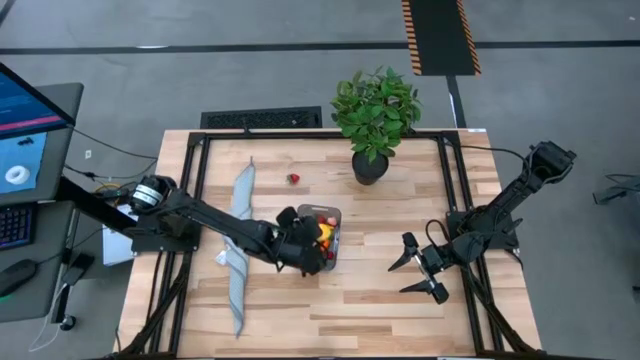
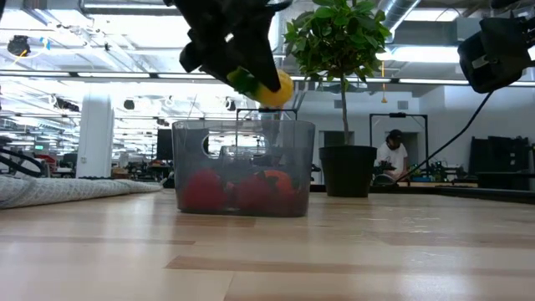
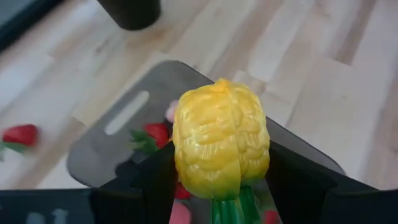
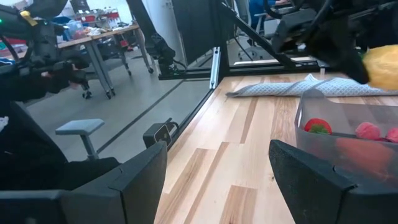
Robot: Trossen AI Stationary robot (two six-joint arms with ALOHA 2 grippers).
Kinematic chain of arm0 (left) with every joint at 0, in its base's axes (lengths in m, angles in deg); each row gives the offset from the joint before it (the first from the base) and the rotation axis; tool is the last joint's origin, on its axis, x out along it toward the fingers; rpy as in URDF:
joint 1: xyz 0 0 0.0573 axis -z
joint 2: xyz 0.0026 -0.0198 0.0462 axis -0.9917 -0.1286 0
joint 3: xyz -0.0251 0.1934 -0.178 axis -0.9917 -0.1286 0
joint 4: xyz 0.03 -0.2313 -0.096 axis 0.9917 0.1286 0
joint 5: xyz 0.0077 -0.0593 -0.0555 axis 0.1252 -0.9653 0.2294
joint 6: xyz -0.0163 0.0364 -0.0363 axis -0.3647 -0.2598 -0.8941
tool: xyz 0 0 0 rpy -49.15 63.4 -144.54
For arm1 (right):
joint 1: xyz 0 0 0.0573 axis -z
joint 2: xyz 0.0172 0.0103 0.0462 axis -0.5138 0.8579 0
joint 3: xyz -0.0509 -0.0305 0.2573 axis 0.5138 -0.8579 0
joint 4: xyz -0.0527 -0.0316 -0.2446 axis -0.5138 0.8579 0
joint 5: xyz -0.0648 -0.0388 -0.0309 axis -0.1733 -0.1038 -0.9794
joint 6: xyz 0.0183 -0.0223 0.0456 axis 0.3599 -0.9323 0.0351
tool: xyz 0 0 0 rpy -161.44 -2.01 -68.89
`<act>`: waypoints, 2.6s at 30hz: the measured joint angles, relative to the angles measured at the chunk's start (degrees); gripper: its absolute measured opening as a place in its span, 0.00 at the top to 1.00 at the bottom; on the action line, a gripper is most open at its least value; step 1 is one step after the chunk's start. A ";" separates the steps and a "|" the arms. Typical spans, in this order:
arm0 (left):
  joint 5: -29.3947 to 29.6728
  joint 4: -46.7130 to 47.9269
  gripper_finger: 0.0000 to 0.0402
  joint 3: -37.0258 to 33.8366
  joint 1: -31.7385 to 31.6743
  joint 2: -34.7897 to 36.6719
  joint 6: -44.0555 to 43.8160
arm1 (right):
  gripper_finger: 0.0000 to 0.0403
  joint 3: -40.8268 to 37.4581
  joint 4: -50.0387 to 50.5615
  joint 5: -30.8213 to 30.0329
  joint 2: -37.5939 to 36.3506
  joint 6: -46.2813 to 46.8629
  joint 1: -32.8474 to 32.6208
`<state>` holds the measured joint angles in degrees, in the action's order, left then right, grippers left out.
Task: Pick and placing Produce into tupperware
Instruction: Put the pineapple into the bin, then put the strawberry into the bin
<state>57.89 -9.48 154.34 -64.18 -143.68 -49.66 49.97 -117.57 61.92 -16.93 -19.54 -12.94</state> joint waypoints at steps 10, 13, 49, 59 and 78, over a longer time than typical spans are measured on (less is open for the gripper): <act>-1.45 0.01 0.48 -1.14 1.56 0.00 -3.35 | 0.24 0.00 -0.02 0.00 0.00 0.02 0.00; -1.40 0.16 0.46 -2.40 1.23 0.00 -6.58 | 0.24 0.00 -0.02 0.00 0.00 0.04 0.00; -4.40 16.02 0.39 -0.59 -15.72 1.52 10.89 | 0.24 0.00 -0.22 -0.02 1.02 0.20 0.00; -20.44 2.33 0.43 -3.47 -25.89 17.27 24.02 | 0.24 -0.04 -6.81 -0.19 6.92 1.53 0.90; -48.23 -15.59 0.54 -27.82 -54.46 25.90 28.66 | 0.24 -0.01 -7.65 0.04 7.72 1.03 3.57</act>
<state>9.66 -25.06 126.53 -118.64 -117.78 -21.00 49.95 -125.21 61.96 -9.21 -18.51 -9.37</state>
